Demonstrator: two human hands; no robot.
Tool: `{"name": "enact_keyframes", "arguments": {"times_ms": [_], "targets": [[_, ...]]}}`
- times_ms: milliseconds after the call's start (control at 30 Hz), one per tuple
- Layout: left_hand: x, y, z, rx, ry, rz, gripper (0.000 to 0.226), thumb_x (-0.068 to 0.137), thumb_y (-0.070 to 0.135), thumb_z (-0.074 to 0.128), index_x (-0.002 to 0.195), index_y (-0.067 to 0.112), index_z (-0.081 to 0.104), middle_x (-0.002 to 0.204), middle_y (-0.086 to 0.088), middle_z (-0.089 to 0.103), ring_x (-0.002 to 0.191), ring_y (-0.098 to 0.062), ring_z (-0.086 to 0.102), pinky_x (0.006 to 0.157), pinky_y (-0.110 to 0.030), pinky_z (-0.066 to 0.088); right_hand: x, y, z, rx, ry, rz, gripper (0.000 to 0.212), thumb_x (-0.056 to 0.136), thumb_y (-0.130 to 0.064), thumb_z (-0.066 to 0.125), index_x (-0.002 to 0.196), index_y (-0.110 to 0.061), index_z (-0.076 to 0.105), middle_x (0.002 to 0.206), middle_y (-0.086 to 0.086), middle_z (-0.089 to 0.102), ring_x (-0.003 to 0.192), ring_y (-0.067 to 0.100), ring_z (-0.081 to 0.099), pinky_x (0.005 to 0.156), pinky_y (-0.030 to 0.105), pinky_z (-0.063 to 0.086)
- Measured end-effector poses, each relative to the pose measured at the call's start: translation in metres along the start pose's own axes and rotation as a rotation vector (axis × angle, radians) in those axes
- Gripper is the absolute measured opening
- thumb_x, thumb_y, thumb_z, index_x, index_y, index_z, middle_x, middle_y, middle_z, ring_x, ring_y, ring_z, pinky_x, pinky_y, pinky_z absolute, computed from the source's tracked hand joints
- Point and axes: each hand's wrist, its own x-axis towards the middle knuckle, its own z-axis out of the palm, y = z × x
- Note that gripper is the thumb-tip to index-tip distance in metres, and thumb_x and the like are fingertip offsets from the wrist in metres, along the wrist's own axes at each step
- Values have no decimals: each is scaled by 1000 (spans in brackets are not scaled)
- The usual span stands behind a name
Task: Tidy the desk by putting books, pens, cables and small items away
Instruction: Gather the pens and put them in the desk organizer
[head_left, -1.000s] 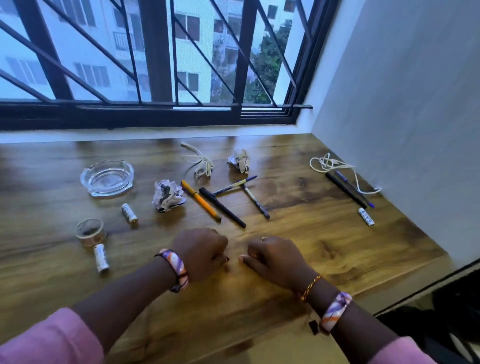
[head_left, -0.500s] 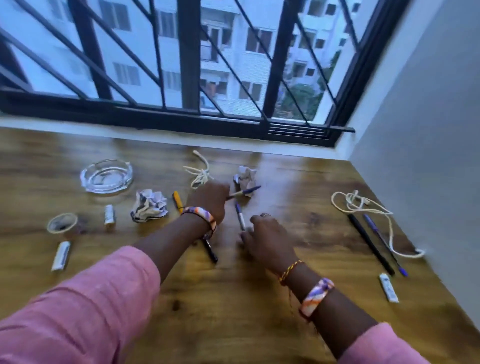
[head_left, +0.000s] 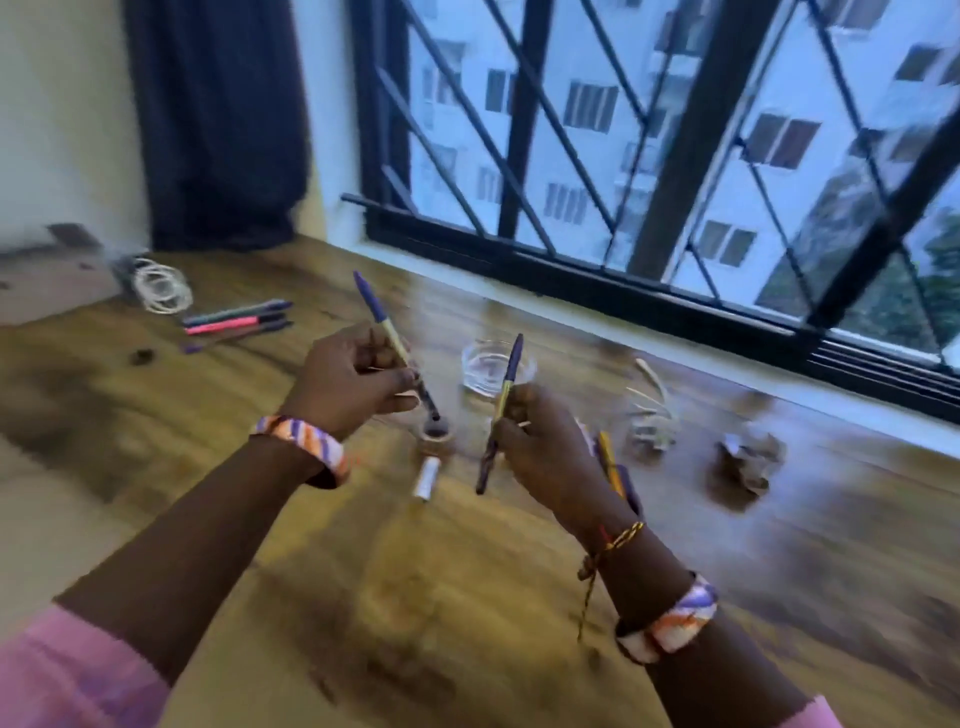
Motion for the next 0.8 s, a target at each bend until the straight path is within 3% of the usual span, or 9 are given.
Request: {"name": "enact_keyframes", "arguments": {"times_ms": [100,200,300,400,467,567,633,733,800], "targets": [[2,0,-84,62,59,2,28,84,-14,53,72,11,54,71,-7,58,50,1,62,53,-19,56,16,-46,62,196,-58,72,13,81,-5,55,79,-17,54,78,4,63,74,22,66,65,34,53],[6,-1,-167,97,182,-6,27,86,-10,52,71,12,56,56,6,64,49,4,61,51,-14,54,31,-90,115,249,-134,27,15,80,-3,59,76,-16,53,78,10,66,68,20,66,59,30,49],[9,-2,-244,179,262,7,27,86,-5,55,73,18,60,50,16,64,51,6,61,49,-11,51,42,-130,164,236,-180,-53,13,76,-4,62,83,-14,56,76,9,69,71,24,69,66,39,54],[10,6,-306,262,376,46,28,83,-6,59,69,18,62,57,9,65,58,-4,64,55,-16,54,54,-161,207,330,-207,-64,21,75,0,60,86,-16,55,66,5,65,68,26,69,63,37,51],[15,10,-337,310,454,57,26,80,-6,64,70,19,63,66,-5,67,71,-25,66,72,-32,59,62,-179,229,391,-244,-46,19,80,3,57,92,-11,56,70,7,66,66,24,68,59,33,50],[30,17,-378,374,567,75,15,64,12,71,70,24,64,80,-21,69,82,-35,68,86,-50,53,83,-205,255,494,-297,-12,9,88,-1,52,95,-5,56,76,9,68,57,12,65,54,23,50],[46,18,-398,467,639,89,13,61,16,69,73,22,67,84,-21,71,85,-35,68,85,-51,53,100,-219,268,521,-298,-33,7,90,-4,51,89,-8,57,75,8,68,57,11,64,55,21,51],[75,20,-422,590,697,143,15,73,6,68,87,11,70,89,-21,71,87,-35,68,86,-48,53,132,-238,291,496,-247,-88,14,87,-8,57,78,-17,60,70,5,69,60,13,63,61,29,53],[96,22,-433,689,708,157,18,77,5,65,94,7,70,97,-18,71,94,-32,66,91,-36,50,153,-249,310,479,-201,-145,17,85,-6,59,75,-19,60,70,6,70,65,19,66,66,37,54]]}}
